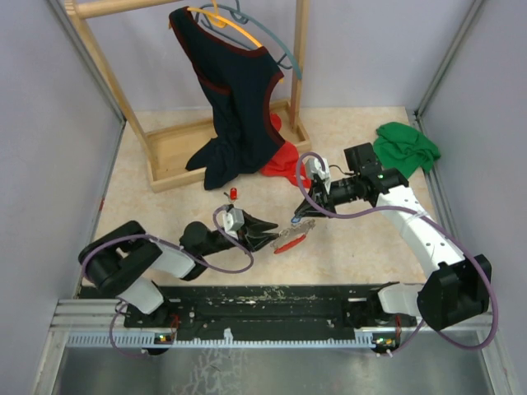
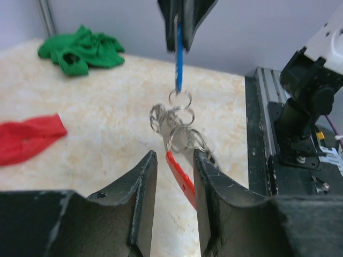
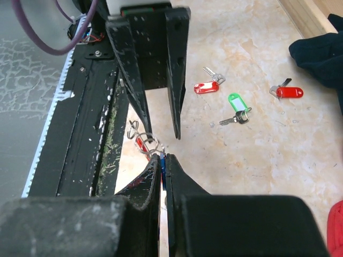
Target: Remove the keys from the keyring
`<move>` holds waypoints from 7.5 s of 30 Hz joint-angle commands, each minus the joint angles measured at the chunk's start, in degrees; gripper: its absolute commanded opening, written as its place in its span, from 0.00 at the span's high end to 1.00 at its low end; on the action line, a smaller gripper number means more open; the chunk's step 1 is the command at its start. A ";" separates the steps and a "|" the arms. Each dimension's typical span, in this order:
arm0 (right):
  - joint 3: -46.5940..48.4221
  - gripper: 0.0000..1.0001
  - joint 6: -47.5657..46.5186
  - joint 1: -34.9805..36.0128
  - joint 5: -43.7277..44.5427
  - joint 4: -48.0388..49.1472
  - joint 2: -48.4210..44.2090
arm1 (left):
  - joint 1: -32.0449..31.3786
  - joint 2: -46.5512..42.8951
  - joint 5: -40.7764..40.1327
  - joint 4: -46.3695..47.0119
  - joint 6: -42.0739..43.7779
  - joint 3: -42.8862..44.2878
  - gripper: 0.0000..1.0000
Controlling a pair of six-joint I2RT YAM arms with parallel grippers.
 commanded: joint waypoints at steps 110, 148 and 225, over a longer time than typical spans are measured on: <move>2.49 1.00 -6.17 -0.46 -5.34 -3.37 -1.85 | 0.57 -1.19 21.31 -23.85 12.56 17.67 0.84; -2.83 1.00 -14.92 -0.97 0.02 -2.58 -1.51 | 0.84 -7.95 8.16 -15.48 10.57 10.07 1.00; 0.03 0.44 19.27 10.85 24.37 26.96 10.26 | 6.76 -47.69 -23.29 -69.49 -4.93 7.24 1.00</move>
